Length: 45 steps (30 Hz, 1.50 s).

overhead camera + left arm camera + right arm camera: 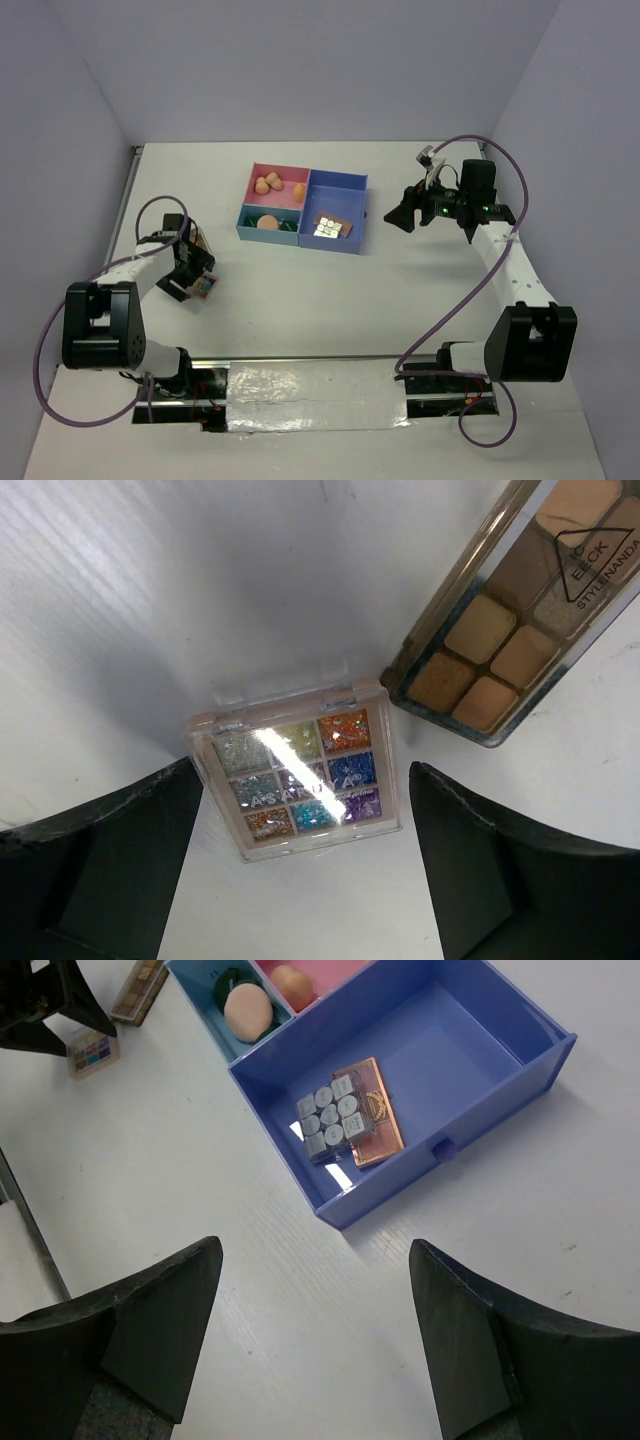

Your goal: Organize the makeup

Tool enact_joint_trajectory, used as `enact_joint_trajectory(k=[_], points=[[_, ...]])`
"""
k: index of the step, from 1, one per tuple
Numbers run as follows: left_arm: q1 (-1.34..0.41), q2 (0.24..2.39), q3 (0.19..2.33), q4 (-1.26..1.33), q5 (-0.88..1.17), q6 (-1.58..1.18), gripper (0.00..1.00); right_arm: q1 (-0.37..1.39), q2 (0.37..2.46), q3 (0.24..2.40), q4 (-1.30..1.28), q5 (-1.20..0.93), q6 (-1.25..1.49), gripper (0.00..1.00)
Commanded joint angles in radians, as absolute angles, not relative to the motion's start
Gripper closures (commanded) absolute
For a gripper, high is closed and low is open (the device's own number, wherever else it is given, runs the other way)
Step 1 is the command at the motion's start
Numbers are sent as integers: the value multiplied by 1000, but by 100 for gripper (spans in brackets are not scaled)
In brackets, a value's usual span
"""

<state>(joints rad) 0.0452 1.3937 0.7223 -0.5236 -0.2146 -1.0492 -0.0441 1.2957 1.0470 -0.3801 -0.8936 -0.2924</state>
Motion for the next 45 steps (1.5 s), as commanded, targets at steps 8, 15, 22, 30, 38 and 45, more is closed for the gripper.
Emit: enact_joint_trajectory(k=[8,15,22,30,38,45], points=[[52,1513,769,-566,-230,-1022,8,-51,1276,1063,-342,-893,-295,17],[52,1483,747,-569,-233,-977,5,-51,1287,1072,-342,-897,-291,17],[51,1482,723,-560,-242,-953,8,-51,1284,1069,-341,-897,-290,17],[51,1476,722,-543,-235,-936,32,-51,1281,1071,-342,-900,-290,17],[40,1362,729,-558,-216,-876,78,-51,1281,1071,-344,-896,-293,17],[-50,1186,712,-561,-181,-844,100,-51,1284,1074,-350,-891,-295,17]])
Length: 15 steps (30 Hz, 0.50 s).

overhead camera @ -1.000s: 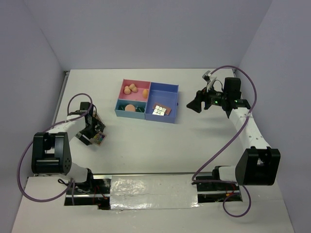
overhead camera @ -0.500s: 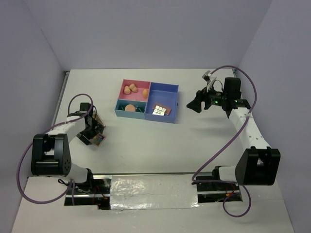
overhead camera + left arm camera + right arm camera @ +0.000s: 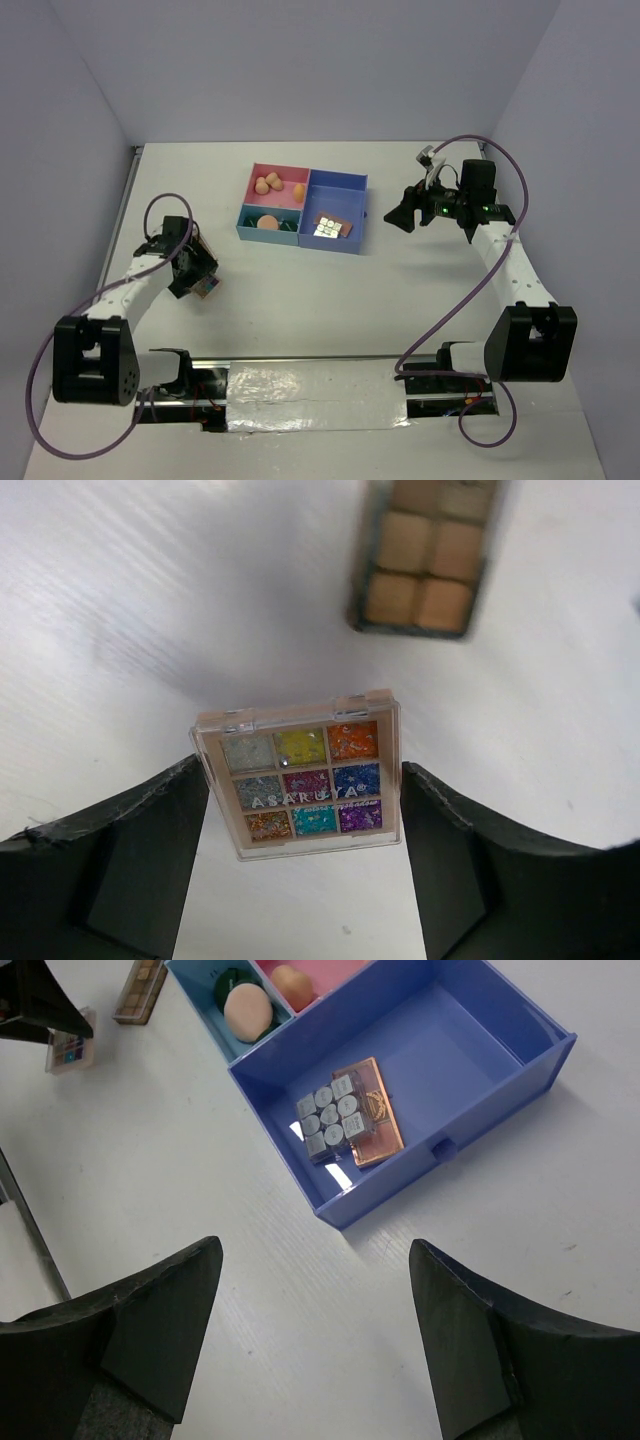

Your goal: Organize the makeup

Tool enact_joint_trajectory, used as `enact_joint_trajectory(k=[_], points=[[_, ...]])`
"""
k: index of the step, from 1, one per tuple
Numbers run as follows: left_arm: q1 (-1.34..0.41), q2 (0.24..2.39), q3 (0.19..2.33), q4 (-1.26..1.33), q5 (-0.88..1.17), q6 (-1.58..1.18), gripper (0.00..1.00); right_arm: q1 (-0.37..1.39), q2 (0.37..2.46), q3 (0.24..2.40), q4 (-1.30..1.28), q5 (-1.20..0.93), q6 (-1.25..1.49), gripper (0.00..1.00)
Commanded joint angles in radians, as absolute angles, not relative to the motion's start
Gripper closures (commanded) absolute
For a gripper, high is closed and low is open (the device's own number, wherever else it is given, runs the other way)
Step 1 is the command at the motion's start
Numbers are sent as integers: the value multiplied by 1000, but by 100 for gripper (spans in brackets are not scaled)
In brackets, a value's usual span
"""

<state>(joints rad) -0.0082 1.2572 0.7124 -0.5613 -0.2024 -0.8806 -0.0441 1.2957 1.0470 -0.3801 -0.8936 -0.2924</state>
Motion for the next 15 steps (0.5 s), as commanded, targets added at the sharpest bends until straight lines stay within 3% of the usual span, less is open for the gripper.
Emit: enact_joint_trajectory(k=[1,8,15], points=[[-83,1168,713,-557,-172,-832,100,-51,1287,1075,-350,-891,-295,18],[-248,1080,785,-390,-54,-750,100,-51,1298,1086,-354,-896,-293,17],[-379,1205,877,-94,124,-670,100,-51,1278,1074,-348,-890,-296,17]])
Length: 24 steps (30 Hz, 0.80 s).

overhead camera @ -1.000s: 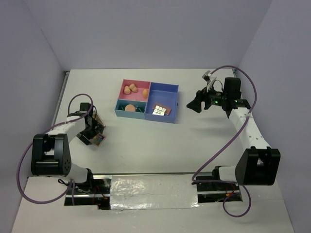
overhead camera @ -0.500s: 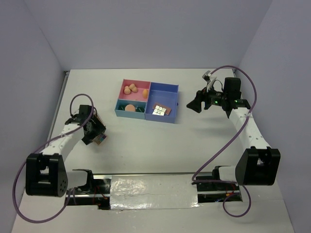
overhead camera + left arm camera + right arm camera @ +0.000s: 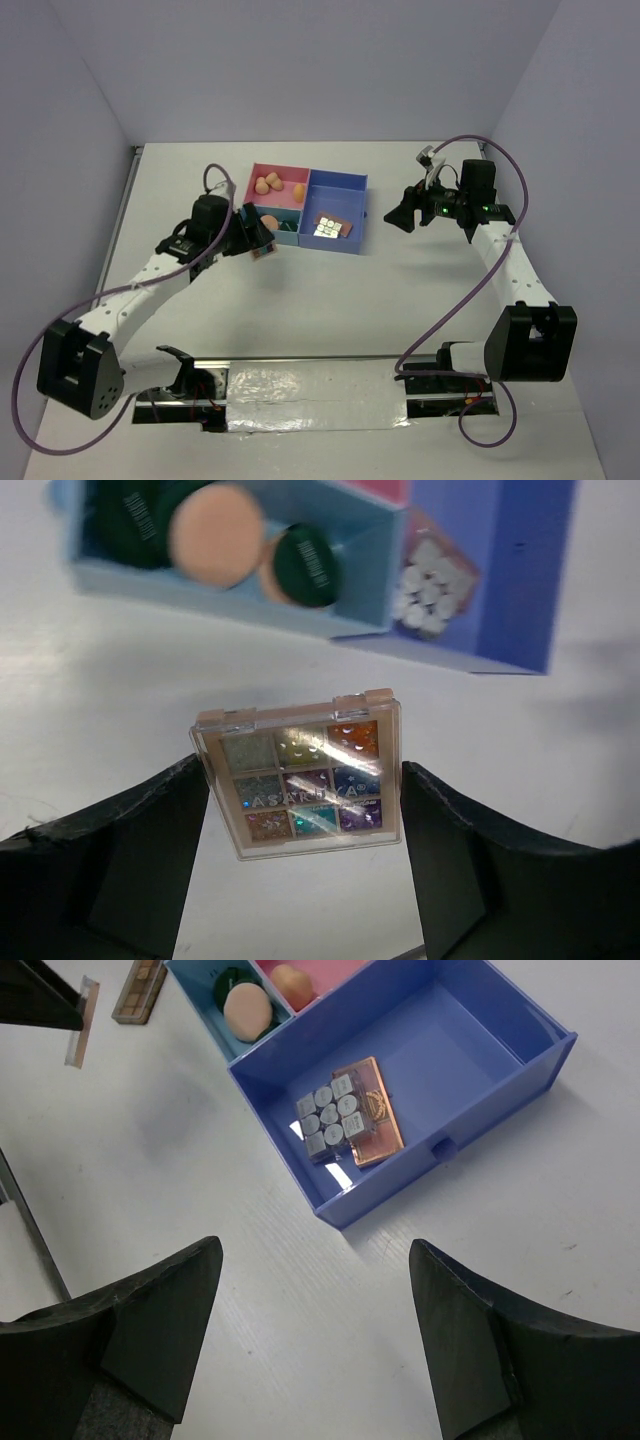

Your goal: Organize the makeup

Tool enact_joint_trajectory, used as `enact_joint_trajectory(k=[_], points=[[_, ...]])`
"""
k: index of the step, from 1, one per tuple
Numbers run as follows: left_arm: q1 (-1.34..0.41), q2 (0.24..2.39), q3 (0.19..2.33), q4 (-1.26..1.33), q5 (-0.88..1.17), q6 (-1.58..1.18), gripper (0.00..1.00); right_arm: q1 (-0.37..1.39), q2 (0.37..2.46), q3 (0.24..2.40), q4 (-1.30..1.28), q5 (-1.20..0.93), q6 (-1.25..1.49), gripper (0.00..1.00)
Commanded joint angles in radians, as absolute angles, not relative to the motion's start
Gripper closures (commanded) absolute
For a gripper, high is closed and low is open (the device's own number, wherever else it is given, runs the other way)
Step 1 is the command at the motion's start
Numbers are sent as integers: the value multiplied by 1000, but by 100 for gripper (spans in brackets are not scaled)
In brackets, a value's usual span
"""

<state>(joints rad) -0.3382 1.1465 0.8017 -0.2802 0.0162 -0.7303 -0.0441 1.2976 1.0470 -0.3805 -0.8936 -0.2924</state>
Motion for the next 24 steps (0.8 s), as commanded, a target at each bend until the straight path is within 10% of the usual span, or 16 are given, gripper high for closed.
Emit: enact_joint_trajectory(k=[1,24], points=[[-390,1235,920,-66,135,-658,100,-51,1272,1071,-348,-888,-298,17],[-529,1897,1523,-60,256,-601,80,-66,1252,1057,-337,-885,-295,16]])
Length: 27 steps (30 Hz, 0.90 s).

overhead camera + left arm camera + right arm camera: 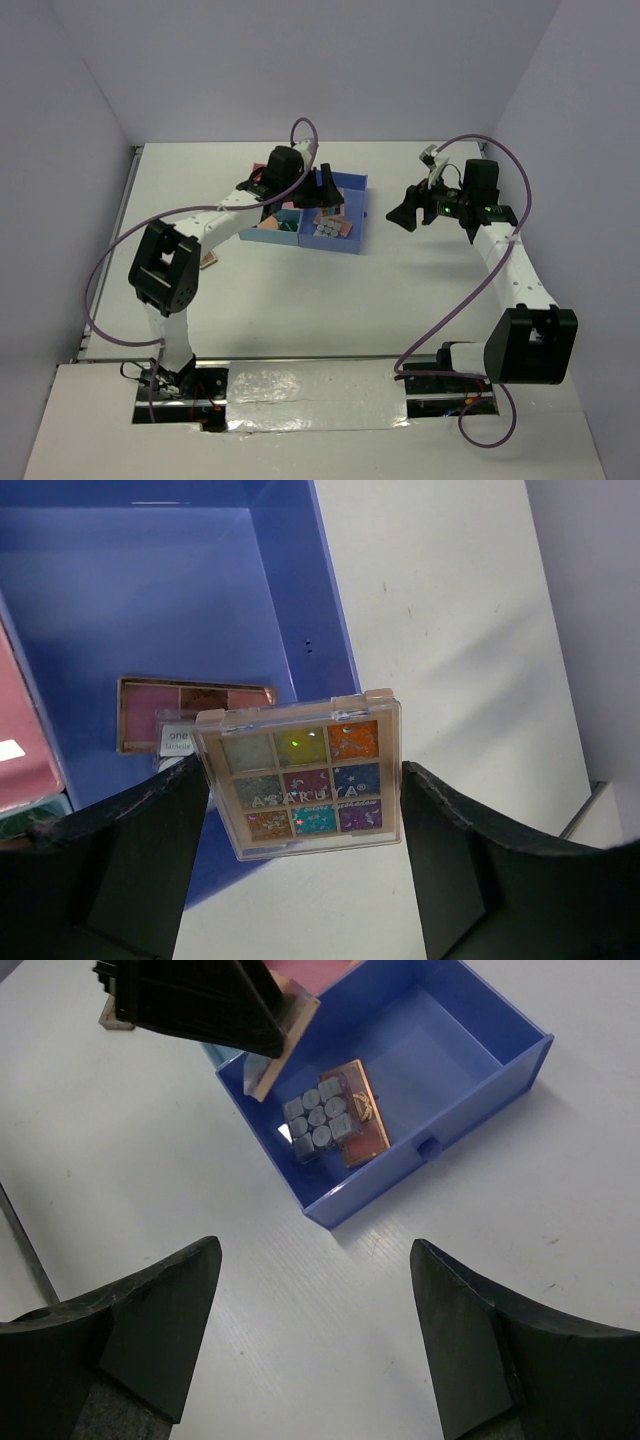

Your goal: Organize the makeup

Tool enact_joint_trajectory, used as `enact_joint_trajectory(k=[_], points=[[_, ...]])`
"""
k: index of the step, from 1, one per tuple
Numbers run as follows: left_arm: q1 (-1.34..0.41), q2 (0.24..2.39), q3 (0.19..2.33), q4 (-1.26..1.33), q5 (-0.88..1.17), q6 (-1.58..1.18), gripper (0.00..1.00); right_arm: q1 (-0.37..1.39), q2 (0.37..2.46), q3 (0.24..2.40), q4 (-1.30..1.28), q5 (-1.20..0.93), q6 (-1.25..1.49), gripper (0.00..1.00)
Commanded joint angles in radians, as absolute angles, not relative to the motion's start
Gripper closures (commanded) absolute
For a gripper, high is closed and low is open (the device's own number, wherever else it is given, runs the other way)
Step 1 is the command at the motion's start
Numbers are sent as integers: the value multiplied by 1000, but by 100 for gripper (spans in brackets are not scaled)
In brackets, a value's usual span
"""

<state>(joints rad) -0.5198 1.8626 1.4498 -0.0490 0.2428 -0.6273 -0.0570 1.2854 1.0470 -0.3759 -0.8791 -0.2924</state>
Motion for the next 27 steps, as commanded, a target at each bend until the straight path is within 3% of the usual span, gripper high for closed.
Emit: enact_joint_trajectory(k=[1,12,21,26,27], points=[[-531,1923,1540,-78,250,-598,76,-66,1252,1057,-336,-884,-295,16],[-537,2036,1640,-178,196,-566,58,-69,1264,1063,-336,-887,-293,16],[-548,2042,1646,-187,190,-546,22,-71,1267,1065,-339,-881,-295,15],[-549,2033,1652,-184,195,-543,13,-71,1264,1063,-339,-876,-298,14],[-552,2028,1651,-184,195,-543,1,-69,1264,1062,-339,-876,-296,13]])
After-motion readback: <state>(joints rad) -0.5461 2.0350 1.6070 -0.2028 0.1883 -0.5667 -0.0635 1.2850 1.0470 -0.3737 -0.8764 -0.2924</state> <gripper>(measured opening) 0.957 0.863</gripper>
